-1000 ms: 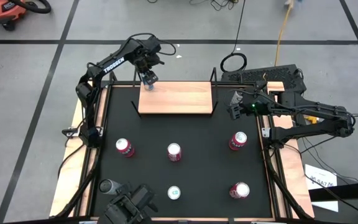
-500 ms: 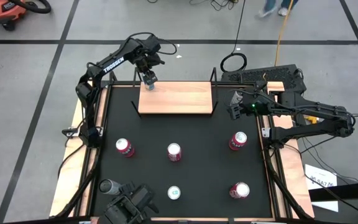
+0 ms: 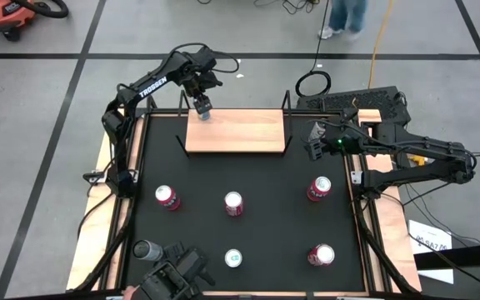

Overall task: Place canned beverage on shelf
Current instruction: Put the top blue soda can on the shelf

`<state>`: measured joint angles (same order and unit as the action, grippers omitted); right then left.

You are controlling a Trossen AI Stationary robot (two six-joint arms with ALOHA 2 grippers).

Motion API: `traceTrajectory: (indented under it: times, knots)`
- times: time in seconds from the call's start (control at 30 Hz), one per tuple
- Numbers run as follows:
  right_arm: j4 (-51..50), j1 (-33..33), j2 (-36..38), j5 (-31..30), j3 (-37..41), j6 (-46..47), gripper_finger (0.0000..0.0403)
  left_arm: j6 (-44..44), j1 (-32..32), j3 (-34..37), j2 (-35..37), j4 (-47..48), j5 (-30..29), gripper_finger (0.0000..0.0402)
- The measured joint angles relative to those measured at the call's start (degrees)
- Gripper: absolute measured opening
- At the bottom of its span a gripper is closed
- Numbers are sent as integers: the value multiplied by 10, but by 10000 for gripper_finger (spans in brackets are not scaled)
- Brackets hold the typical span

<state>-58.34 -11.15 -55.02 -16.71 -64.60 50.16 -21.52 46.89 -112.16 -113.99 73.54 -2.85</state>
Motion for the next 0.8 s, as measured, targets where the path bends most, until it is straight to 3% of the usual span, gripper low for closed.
traceTrajectory:
  times: [0.3,0.8]
  knots:
    - [11,0,0,-14,0,-2,345,-4,0,0,1,4,-8,297]
    - [51,0,0,-27,0,-39,345,0,0,-20,70,5,-52,304]
